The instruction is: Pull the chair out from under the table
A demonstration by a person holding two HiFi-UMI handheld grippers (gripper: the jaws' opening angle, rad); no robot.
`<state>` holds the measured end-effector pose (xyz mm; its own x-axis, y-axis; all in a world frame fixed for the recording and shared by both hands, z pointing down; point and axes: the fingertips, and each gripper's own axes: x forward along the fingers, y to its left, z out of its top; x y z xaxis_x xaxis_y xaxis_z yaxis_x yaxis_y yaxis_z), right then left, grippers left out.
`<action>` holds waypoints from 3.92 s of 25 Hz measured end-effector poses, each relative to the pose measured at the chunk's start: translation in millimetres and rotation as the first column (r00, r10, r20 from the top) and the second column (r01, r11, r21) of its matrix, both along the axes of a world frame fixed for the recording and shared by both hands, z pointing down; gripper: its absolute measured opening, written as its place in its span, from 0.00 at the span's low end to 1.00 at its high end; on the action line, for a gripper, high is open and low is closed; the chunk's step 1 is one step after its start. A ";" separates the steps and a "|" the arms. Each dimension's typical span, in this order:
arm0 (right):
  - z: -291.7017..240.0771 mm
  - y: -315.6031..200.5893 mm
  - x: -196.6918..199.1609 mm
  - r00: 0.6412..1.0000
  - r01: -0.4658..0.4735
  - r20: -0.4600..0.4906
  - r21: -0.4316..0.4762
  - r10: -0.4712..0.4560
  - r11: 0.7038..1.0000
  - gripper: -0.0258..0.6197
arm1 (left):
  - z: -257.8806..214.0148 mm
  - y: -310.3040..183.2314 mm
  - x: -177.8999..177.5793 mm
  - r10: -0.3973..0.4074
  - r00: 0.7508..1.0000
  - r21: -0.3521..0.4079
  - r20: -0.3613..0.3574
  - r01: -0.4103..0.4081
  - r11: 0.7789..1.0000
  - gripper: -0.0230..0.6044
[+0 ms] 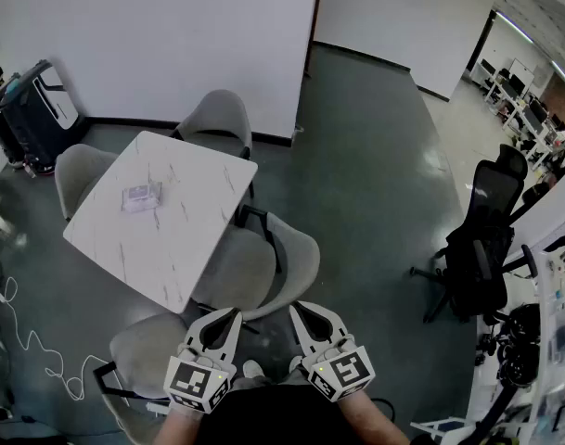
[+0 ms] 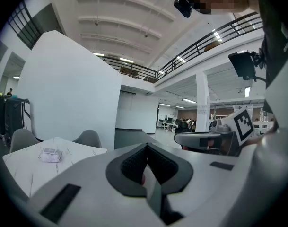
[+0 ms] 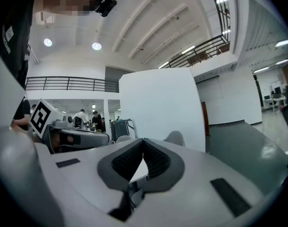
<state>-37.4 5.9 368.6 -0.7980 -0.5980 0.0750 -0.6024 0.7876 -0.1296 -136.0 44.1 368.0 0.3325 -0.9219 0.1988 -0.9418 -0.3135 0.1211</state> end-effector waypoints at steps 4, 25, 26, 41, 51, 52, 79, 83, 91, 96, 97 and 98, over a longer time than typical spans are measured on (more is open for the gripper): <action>-1.7 -3.0 1.5 1.000 0.017 -0.001 -0.001 -0.017 1.000 0.06 | -1.1 -2.5 1.6 -0.016 1.000 0.001 -0.002 0.016 1.000 0.05; 86.5 -32.0 -32.6 0.923 0.236 -0.299 -0.054 -0.241 0.970 0.21 | 19.7 -0.8 -25.8 -0.187 0.982 -0.075 0.012 0.187 0.979 0.05; 97.4 -34.3 -37.9 0.908 0.260 -0.322 -0.070 -0.269 0.963 0.23 | 21.3 1.0 -28.4 -0.203 0.979 -0.080 0.013 0.203 0.976 0.05; 284.5 -32.1 -85.6 0.363 0.568 -0.704 -0.352 -0.611 0.744 0.48 | 52.5 55.7 -58.6 -0.511 0.860 -0.195 0.013 0.503 0.842 0.05; 405.1 -20.7 -76.3 -0.008 0.594 -0.782 -0.506 -0.624 0.626 0.50 | 69.5 90.1 -55.8 -0.620 0.784 -0.245 0.031 0.607 0.756 0.05; 415.0 -21.8 -73.6 -0.033 0.589 -0.784 -0.516 -0.619 0.622 0.50 | 69.9 93.1 -55.1 -0.629 0.777 -0.253 0.035 0.616 0.746 0.05; 494.4 -53.5 -35.8 -0.376 0.606 -0.893 -0.438 -0.246 0.664 0.24 | 80.7 136.8 -22.2 -0.648 0.756 -0.294 0.088 0.641 0.708 0.05; 494.5 -58.6 -17.5 -0.379 0.589 -0.888 -0.449 -0.261 0.672 0.24 | 85.7 134.8 -15.7 -0.630 0.771 -0.301 0.093 0.625 0.720 0.05; 493.7 -70.3 28.1 -0.397 0.579 -0.879 -0.462 -0.263 0.672 0.26 | 86.6 106.9 2.0 -0.561 0.823 -0.289 0.087 0.560 0.777 0.05; 492.9 -75.0 56.9 -0.418 0.576 -0.871 -0.475 -0.259 0.666 0.28 | 84.1 86.2 14.8 -0.505 0.859 -0.275 0.088 0.508 0.816 0.05; 493.0 -75.6 62.3 -0.423 0.574 -0.868 -0.478 -0.260 0.665 0.28 | 84.1 82.5 17.7 -0.495 0.865 -0.273 0.087 0.499 0.823 0.05; 493.1 -76.1 67.4 -0.427 0.570 -0.865 -0.483 -0.262 0.665 0.28 | 84.4 79.1 20.5 -0.485 0.870 -0.272 0.087 0.489 0.829 0.05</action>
